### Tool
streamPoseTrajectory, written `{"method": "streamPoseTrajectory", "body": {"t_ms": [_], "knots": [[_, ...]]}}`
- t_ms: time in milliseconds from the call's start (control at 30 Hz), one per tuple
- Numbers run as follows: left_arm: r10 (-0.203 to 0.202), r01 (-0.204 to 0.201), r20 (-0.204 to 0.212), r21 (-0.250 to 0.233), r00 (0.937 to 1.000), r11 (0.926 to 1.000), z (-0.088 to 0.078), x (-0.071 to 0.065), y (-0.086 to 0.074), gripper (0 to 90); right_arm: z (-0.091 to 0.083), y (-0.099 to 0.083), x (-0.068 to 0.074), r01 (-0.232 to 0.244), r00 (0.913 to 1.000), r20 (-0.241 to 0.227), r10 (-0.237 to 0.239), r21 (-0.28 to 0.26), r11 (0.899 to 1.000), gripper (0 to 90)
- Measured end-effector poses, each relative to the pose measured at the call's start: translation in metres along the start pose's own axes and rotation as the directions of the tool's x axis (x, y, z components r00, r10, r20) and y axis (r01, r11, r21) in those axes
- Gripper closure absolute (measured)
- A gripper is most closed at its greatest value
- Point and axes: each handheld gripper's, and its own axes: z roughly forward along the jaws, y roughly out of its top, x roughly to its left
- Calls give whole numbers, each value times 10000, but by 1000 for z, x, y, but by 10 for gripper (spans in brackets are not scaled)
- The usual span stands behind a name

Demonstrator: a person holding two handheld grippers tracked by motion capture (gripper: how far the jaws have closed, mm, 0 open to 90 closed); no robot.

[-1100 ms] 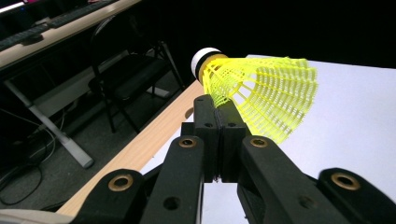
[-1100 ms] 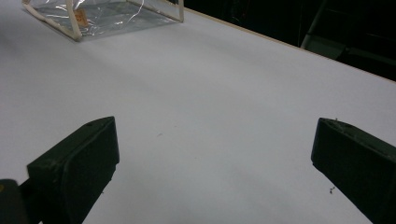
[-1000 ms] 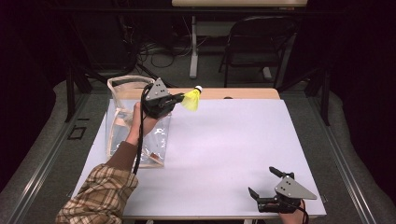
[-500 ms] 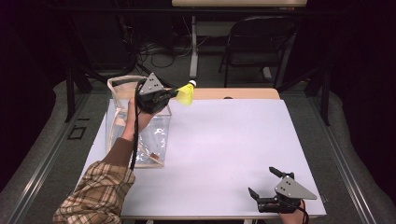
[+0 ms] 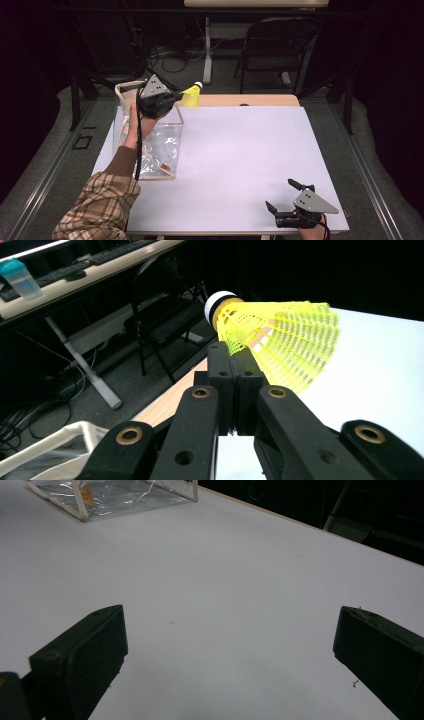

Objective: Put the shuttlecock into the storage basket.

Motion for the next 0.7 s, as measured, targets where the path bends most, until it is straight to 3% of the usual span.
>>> {"method": "streamPoseTrajectory", "body": {"t_ms": [700], "knots": [[-235, 229, -431, -158, 9988, 9996, -13, 15, -1, 895, 1, 0, 1, 15, 10000, -6, -15, 20, 10000, 5]]}}
